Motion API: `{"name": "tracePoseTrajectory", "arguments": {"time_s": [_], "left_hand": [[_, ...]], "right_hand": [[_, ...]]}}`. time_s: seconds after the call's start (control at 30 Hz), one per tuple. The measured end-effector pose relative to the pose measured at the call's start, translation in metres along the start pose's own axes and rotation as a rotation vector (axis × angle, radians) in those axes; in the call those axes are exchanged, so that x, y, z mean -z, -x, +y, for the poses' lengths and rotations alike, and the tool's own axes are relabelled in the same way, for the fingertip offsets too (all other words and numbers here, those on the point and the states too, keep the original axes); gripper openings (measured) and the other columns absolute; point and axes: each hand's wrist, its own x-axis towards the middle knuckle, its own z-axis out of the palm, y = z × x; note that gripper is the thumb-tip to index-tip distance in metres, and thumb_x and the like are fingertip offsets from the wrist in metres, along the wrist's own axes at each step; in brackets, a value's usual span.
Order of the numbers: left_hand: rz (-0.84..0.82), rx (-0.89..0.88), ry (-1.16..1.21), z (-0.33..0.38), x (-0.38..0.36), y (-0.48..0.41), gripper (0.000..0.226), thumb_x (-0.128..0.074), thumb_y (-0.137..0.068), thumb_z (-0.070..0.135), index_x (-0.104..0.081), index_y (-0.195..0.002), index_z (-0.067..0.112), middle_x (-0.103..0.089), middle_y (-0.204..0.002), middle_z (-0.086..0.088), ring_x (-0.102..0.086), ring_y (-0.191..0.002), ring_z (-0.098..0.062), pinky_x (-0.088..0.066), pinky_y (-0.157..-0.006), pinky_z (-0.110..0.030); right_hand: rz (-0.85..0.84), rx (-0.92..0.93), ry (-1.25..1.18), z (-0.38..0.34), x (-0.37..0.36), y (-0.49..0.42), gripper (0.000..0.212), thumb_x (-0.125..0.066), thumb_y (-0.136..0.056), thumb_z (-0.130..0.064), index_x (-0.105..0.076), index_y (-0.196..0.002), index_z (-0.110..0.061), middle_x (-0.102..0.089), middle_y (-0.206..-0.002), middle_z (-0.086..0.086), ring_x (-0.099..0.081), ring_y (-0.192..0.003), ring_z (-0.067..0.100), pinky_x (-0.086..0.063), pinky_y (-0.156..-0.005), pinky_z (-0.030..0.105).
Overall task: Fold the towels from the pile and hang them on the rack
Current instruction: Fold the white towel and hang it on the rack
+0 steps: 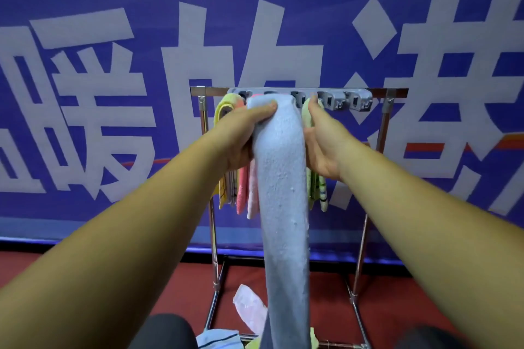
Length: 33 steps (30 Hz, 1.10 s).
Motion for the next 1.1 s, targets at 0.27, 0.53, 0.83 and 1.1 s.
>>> {"name": "tracePoseTrajectory", "arguments": {"time_s": [0.27, 0.53, 0.83, 1.1], "left_hand": [[0.134, 0.03, 0.089, 0.01, 0.025, -0.024, 0.039, -0.058, -0.106, 0.016, -0.053, -0.142, 0.001, -0.074, -0.125, -0.023, -0.077, -0.111, -0.032, -0.065, -0.086, -0.042], [0.173, 0.077, 0.139, 0.0, 0.033, -0.036, 0.038, -0.059, -0.107, 0.016, -0.05, -0.141, 0.002, -0.075, -0.12, -0.021, -0.079, -0.1, -0.03, -0.065, -0.075, -0.037], [0.145, 0.058, 0.179, -0.003, 0.022, -0.05, 0.035, -0.056, -0.108, 0.012, -0.054, -0.142, 0.002, -0.077, -0.118, -0.021, -0.079, -0.1, -0.03, -0.065, -0.073, -0.038], [0.14, 0.184, 0.055, -0.042, 0.011, -0.052, 0.037, -0.06, -0.105, 0.025, -0.064, -0.122, -0.008, -0.078, -0.101, -0.021, -0.078, -0.091, -0.031, -0.066, -0.083, -0.042]], "right_hand": [[-0.137, -0.022, 0.118, 0.056, 0.002, 0.011, 0.06, -0.059, -0.101, -0.063, -0.068, -0.14, -0.018, -0.077, -0.128, 0.012, -0.074, -0.119, 0.03, -0.055, -0.108, 0.051], [-0.032, 0.098, 0.126, 0.077, 0.019, -0.005, 0.037, -0.082, -0.092, -0.015, -0.073, -0.127, -0.008, -0.08, -0.117, 0.017, -0.076, -0.11, 0.039, -0.064, -0.089, 0.046], [0.01, 0.134, 0.206, 0.095, 0.035, -0.018, 0.038, -0.087, -0.088, -0.024, -0.074, -0.122, -0.014, -0.082, -0.107, 0.008, -0.079, -0.092, 0.029, -0.057, -0.069, 0.031], [-0.039, 0.079, 0.158, 0.123, 0.043, -0.021, 0.037, -0.079, -0.093, -0.014, -0.071, -0.129, -0.012, -0.08, -0.118, 0.01, -0.078, -0.107, 0.026, -0.062, -0.087, 0.037]]}}
